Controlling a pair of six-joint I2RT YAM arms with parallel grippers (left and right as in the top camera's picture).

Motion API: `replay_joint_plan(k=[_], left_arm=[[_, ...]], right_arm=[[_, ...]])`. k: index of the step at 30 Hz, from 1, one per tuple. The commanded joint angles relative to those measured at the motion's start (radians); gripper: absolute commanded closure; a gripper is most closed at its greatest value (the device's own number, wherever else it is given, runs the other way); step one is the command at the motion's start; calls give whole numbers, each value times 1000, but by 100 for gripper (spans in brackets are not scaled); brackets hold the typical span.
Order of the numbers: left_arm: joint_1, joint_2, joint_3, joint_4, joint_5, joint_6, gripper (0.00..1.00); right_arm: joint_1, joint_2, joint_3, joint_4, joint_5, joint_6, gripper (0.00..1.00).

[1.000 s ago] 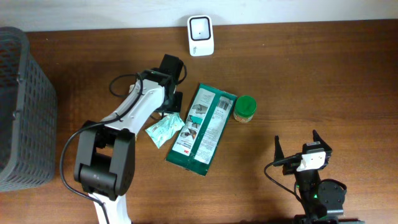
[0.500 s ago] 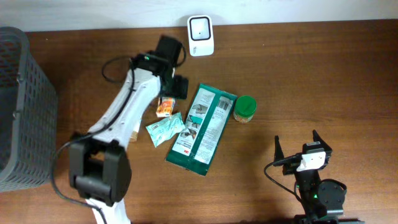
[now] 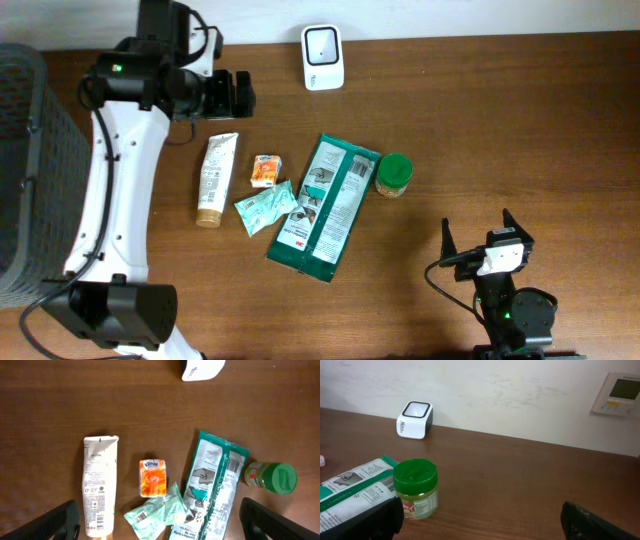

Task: Scan the item barcode
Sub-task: 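Place the tissue pack on the table beside the tube, then hold the left arm raised and move the right gripper forward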

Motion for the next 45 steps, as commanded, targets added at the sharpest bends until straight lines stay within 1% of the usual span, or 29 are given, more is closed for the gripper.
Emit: replay_joint_plan(k=[1, 5, 9, 13, 17, 21, 26, 28, 32, 33, 35, 38, 45], left_arm=[[13, -10, 25, -13, 75, 55, 1], [13, -10, 25, -12, 75, 54, 1], [13, -10, 25, -9, 74, 54, 1], [13, -10, 25, -9, 75, 54, 1], [13, -10, 25, -10, 75, 54, 1], [13, -10, 25, -10, 75, 54, 1], [13, -10, 25, -10, 75, 54, 1], [13, -10, 25, -10, 75, 54, 1], [13, -10, 25, -10, 75, 54, 1], [13, -10, 25, -10, 75, 54, 1], [13, -10, 25, -10, 75, 54, 1], [13, -10, 25, -10, 75, 54, 1], [13, -10, 25, -10, 75, 54, 1]], right_arm=[[3, -6, -8, 0, -1, 0, 2], [3, -6, -8, 3, -4, 0, 2], [3, -6, -6, 52, -119, 0, 2], [3, -6, 58, 20, -140, 20, 2], [3, 10, 189, -134, -159, 23, 2], [3, 63, 301, -222, -160, 23, 2], [3, 211, 452, -354, -165, 23, 2], [3, 283, 493, -377, -235, 23, 2], [3, 377, 505, -376, -406, 24, 2], [3, 391, 505, -377, -436, 47, 2], [3, 415, 505, -377, -481, 141, 2], [3, 420, 505, -380, -522, 152, 2], [3, 420, 504, -398, -522, 151, 2]])
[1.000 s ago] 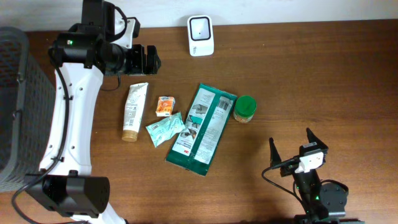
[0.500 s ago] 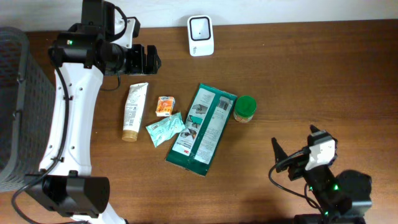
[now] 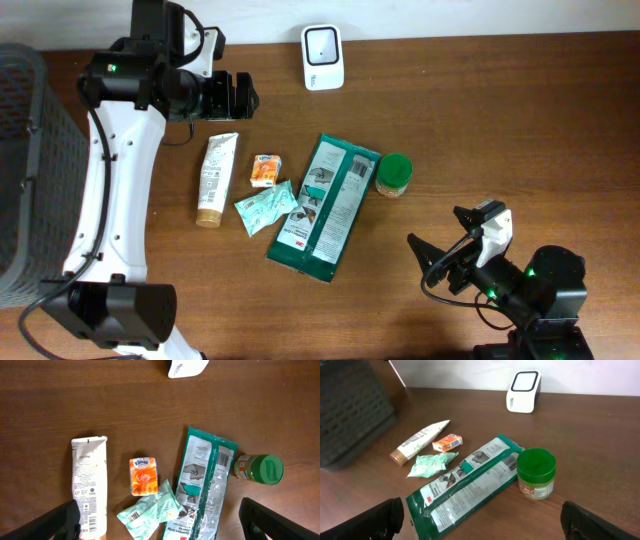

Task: Scan the item barcode
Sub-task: 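Hold the left arm raised and move the right gripper forward, then reach the right gripper over the green-lidded jar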

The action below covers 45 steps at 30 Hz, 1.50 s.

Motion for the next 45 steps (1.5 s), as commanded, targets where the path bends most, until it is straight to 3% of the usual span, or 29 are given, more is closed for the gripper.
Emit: replay_joint_plan(k=[1, 11, 21, 45], left_arm=[[2, -10, 21, -2, 11, 19, 1], [2, -10, 21, -2, 11, 19, 1], [2, -10, 21, -2, 11, 19, 1], [2, -10, 21, -3, 11, 19, 1]], right_arm=[[3, 2, 26, -14, -16, 9, 2], [3, 61, 26, -17, -20, 16, 2], [3, 132, 26, 63, -83, 147, 2], [3, 132, 26, 62, -68, 146, 2]])
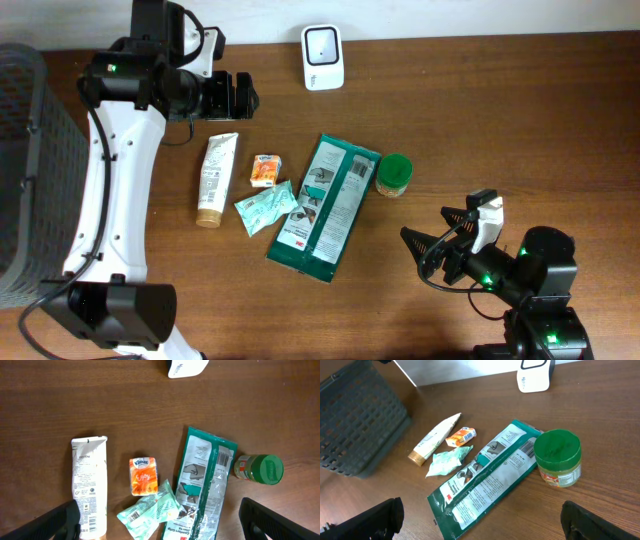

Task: Scan the item barcode
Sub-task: 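Reach the right gripper over the green-lidded jar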

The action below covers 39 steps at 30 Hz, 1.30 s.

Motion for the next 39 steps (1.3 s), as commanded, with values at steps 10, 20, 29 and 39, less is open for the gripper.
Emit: replay_joint_plan(k=[10, 20, 29, 39], left_arm=[[2, -10, 21, -3, 11, 19, 1], [2, -10, 21, -5, 11, 19, 1], [2, -10, 21, -5, 11, 19, 1], [2, -10, 21, -5, 11, 19, 1]], right_arm=[[3, 57, 26, -37, 25, 11, 2], [3, 267, 268, -297, 123, -27, 2], [33, 554, 656, -637, 363, -77, 2], [153, 919, 749, -410, 397, -107, 1]])
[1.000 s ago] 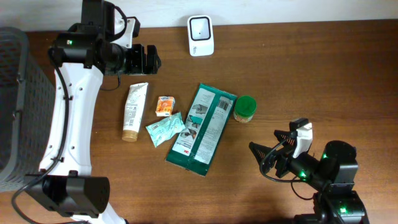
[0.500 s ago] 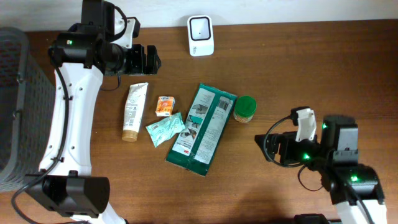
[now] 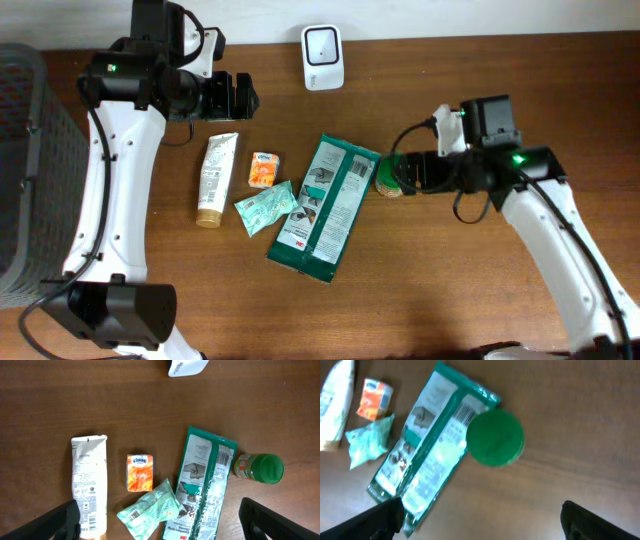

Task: Scan the item barcode
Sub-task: 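Reach the right gripper over the green-lidded jar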

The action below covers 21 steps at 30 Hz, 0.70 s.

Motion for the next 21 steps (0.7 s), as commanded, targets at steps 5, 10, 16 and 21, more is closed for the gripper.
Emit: replay_joint_plan(k=[5, 10, 16, 21], left_arm=[[2, -10, 21, -1, 11, 19, 1], [2, -10, 21, -1, 11, 19, 1], [2, -10, 21, -1, 11, 19, 1], [2, -10, 21, -1, 11, 19, 1]], right_arm=[[62, 50, 21, 175, 234, -32, 2], [91, 79, 21, 219, 324, 184, 5], [91, 179, 21, 262, 296, 353, 7], [92, 219, 21, 278, 296, 472, 9]])
